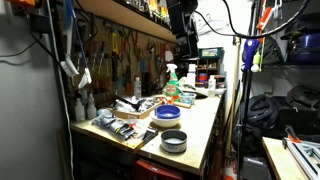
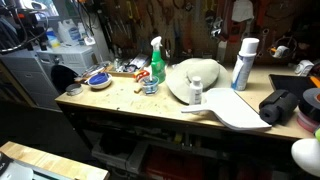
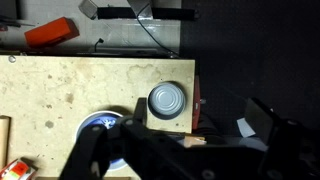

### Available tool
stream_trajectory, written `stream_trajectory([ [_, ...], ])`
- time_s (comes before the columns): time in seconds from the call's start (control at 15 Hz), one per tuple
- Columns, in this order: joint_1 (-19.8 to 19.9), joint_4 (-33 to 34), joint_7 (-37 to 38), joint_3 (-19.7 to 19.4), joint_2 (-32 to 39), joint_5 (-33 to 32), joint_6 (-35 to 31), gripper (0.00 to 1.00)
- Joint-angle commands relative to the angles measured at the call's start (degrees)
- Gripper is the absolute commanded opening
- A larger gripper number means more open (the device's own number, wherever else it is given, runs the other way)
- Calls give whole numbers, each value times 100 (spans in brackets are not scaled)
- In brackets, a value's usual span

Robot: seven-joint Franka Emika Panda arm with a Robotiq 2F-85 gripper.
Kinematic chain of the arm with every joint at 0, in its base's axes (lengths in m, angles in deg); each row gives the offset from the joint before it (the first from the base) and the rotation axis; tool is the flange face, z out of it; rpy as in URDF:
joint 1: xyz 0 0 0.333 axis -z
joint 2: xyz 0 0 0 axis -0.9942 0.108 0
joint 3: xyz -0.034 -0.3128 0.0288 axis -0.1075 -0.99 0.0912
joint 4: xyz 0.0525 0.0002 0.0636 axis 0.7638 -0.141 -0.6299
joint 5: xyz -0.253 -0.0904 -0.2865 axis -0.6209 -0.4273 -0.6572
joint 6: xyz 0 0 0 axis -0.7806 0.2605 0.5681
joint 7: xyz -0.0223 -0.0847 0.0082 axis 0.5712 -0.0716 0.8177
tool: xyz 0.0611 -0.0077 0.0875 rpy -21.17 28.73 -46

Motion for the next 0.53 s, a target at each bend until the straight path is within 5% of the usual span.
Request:
stream_trajectory([
  [0.0,-56,14,13,-49,8,-13,14,100],
  [0.47,-17,-290,299,-8,206,-114,-701,100],
])
